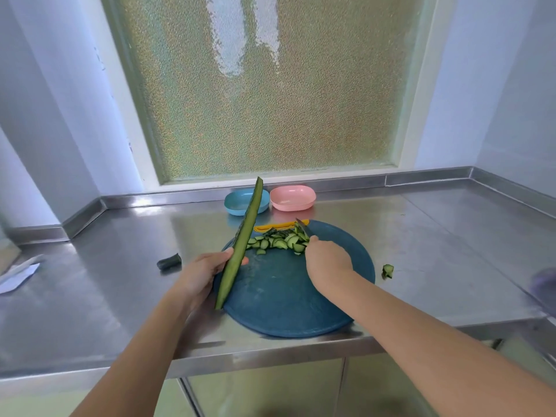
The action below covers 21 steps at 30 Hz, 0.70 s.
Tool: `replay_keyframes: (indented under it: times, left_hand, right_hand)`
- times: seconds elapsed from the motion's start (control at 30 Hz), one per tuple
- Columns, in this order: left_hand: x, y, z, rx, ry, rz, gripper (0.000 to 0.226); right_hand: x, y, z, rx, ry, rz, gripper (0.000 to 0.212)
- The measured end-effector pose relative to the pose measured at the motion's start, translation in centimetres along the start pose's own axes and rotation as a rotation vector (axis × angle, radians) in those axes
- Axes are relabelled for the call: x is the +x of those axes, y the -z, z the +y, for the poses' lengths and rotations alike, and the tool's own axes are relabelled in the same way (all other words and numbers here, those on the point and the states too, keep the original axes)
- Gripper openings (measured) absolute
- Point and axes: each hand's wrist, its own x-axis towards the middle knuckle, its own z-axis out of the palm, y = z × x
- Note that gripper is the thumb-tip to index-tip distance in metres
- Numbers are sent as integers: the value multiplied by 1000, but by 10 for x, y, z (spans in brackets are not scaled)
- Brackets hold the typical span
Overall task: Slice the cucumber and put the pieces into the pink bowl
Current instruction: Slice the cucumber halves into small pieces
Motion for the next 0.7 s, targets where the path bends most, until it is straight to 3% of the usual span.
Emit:
replay_keyframes:
  times: [0.7]
  left_hand:
    - [-5, 2, 4, 25, -30, 0, 34]
  right_hand:
    - [-18, -1, -36, 11, 28, -76, 62]
